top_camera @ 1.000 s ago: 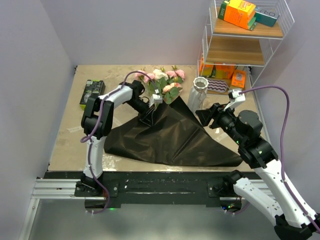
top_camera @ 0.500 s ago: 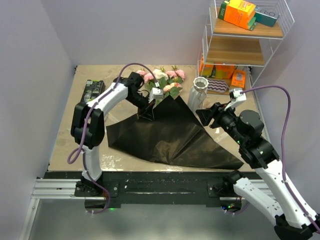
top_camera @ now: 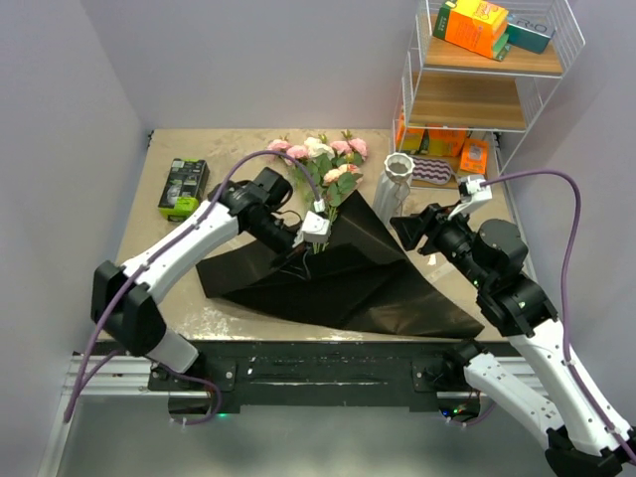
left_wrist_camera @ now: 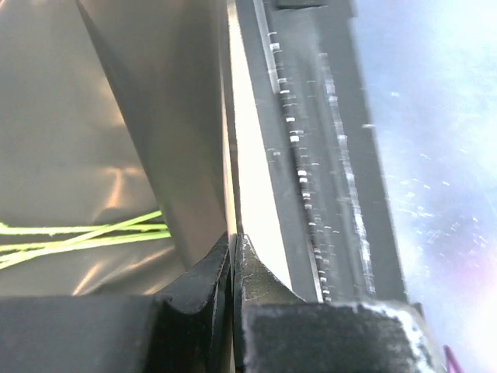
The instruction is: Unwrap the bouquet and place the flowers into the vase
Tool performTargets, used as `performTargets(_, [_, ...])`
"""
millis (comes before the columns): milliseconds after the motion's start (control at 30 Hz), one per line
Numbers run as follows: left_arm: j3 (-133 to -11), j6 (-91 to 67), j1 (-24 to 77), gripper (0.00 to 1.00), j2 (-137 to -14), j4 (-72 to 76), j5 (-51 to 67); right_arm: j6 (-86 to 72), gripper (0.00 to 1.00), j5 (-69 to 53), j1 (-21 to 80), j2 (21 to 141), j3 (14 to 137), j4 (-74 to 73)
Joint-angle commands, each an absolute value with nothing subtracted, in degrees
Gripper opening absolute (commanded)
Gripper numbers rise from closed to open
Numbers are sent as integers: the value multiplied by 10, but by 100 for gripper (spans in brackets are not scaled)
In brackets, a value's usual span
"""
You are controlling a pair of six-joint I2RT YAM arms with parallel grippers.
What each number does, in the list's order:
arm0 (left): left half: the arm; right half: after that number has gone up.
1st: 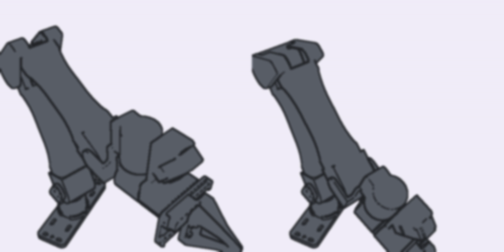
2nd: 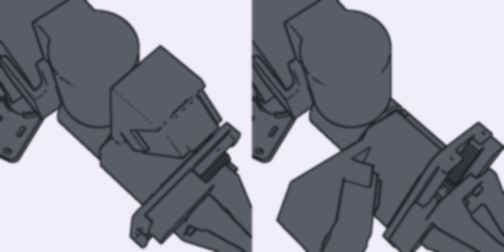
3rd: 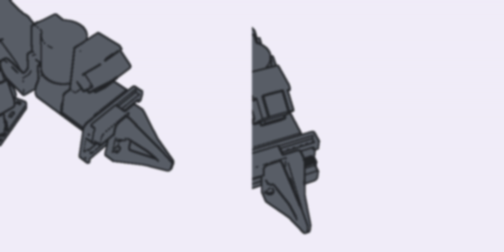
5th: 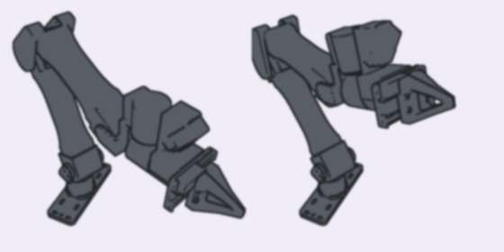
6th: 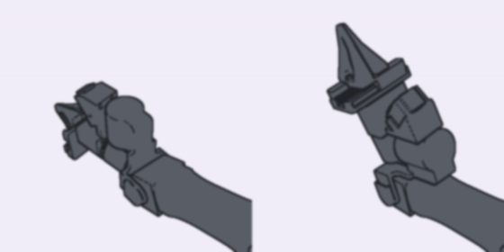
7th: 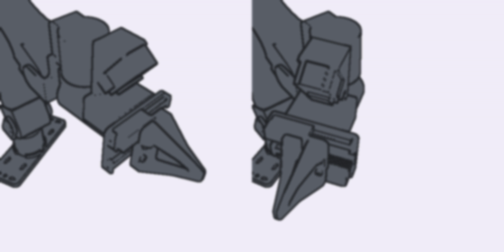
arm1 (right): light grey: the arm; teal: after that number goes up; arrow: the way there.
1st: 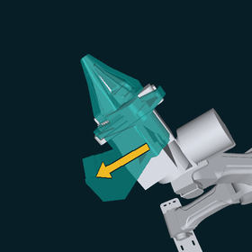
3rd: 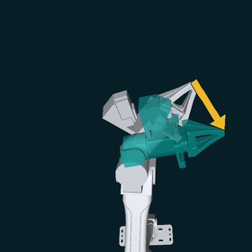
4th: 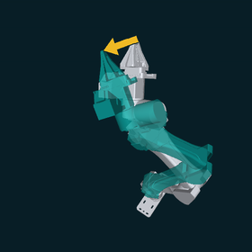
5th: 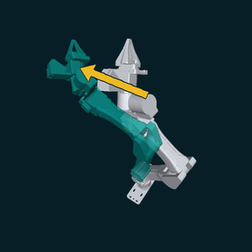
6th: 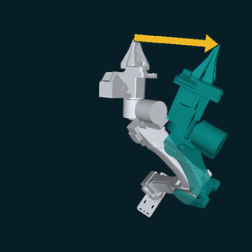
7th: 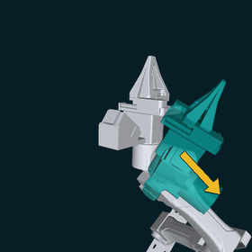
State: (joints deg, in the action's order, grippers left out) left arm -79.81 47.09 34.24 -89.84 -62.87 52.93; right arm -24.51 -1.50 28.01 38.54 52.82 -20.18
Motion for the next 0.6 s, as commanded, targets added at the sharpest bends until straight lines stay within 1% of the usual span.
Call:
performTargets(0, [-767,484,366,6,-807,-656,558,-243,58,-29,279,388,558,-198])
performTargets(167, [-709,452,430,10,-739,-629,553,-243,58,-33,279,397,558,-191])
performTargets(267, [-656,439,465,13,-709,-621,551,-243,57,-37,279,402,553,-188])
performTargets(333, [-620,460,476,19,-699,-641,548,-242,57,-40,279,400,547,-188])
performTargets(367, [-604,473,485,19,-697,-649,538,-238,57,-39,279,399,541,-187])
performTargets(433, [-606,487,506,20,-693,-663,525,-235,57,-33,279,403,537,-192])
performTargets(500, [-613,513,527,25,-692,-684,518,-229,57,-28,279,405,537,-200])
performTargets(567, [-620,520,541,26,-694,-700,505,-228,57,-23,279,408,536,-204])
